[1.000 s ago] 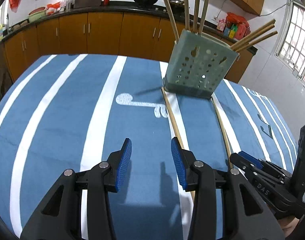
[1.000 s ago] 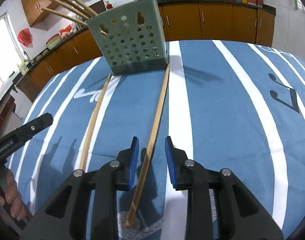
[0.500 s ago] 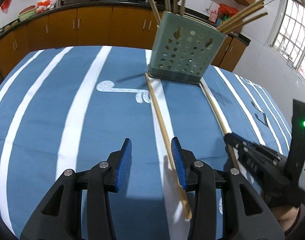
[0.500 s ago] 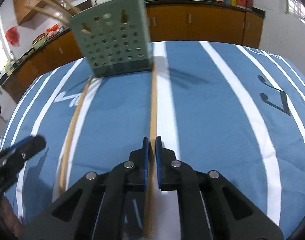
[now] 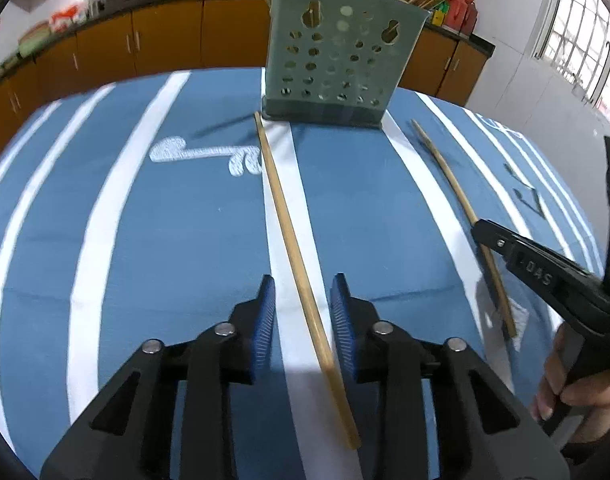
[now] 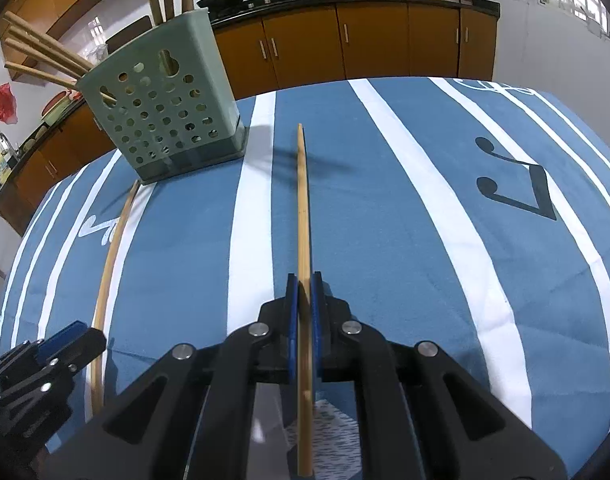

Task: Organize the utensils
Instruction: 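Grasp a bamboo chopstick with the left tool while the right tool holds its chopstick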

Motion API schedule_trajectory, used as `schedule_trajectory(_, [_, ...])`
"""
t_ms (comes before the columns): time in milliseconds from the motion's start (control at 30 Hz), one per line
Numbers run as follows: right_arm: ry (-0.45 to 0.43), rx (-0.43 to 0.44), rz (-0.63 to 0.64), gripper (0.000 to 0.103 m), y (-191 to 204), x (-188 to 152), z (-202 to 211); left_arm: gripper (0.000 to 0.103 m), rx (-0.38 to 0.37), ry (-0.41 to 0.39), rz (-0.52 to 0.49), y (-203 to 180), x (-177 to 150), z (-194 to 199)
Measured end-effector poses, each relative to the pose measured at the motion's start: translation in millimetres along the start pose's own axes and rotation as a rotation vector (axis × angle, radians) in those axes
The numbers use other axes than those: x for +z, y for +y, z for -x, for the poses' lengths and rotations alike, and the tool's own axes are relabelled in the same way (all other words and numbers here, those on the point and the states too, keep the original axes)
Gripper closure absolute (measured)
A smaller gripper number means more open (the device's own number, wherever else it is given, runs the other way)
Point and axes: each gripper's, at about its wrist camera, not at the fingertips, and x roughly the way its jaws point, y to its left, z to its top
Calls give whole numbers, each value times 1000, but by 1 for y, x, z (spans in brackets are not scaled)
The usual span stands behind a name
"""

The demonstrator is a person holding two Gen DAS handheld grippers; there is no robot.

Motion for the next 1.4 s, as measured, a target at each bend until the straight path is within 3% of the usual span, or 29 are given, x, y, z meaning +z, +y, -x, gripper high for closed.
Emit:
schedule_trajectory(100, [1,2,11,95,1,0,0,94,51,-6,-10,-1,2,-3])
schedule_trajectory(467, [17,32,82,95,14,7,-6,96,178,-17,79,63,28,-11])
schedule_trajectory(700, [-4,-16,114,95,12,21,-18,95,172,-47,83,80,37,-16])
schedule_trajectory(1400, [0,8,96,95,7,24,-20,94,166,-56,83,79,39,-19])
